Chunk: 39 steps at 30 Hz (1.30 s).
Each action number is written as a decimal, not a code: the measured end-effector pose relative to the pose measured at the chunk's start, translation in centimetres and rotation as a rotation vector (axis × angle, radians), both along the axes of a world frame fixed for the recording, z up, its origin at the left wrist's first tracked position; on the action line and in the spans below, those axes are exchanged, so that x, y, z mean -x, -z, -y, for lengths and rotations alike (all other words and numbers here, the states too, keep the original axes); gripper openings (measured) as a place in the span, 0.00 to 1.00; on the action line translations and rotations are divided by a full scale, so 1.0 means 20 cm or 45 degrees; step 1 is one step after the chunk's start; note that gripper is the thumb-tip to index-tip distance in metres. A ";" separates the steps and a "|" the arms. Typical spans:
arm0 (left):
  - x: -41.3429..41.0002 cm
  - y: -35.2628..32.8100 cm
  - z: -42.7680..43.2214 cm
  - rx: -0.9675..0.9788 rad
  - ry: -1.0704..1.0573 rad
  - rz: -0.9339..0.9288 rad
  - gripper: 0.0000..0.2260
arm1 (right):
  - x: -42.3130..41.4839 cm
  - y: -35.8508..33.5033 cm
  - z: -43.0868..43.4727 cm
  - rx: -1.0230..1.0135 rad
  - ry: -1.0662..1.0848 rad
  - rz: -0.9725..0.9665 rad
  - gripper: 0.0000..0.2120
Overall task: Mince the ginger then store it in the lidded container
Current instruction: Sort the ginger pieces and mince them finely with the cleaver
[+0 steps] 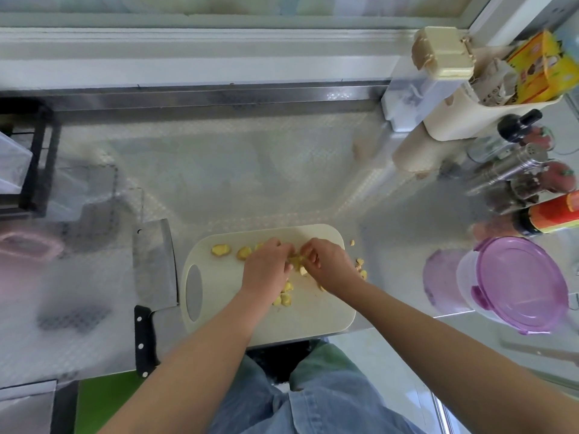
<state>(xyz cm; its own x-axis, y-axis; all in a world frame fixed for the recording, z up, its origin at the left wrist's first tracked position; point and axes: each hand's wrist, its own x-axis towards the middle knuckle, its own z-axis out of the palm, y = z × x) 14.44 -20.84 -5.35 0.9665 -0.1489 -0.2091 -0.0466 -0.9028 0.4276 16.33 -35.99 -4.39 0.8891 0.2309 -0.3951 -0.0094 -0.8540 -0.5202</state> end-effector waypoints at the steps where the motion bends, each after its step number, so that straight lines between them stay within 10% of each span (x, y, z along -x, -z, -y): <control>1: 0.00 0.00 0.00 0.005 -0.008 -0.002 0.07 | -0.01 0.00 0.00 0.010 -0.008 -0.012 0.09; 25: -0.02 -0.01 0.03 -0.226 0.237 0.106 0.13 | 0.02 0.02 0.05 -0.228 0.156 -0.032 0.09; 39: -0.02 -0.04 -0.03 0.384 -0.087 -0.134 0.06 | -0.01 -0.01 0.09 -0.380 0.089 -0.105 0.05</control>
<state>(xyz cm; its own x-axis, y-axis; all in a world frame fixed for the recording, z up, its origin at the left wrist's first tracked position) 14.79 -20.29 -4.60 0.9518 -0.1548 -0.2647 0.0685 -0.7342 0.6755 16.57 -37.71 -4.28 0.8747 0.2871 -0.3904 -0.1151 -0.6594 -0.7429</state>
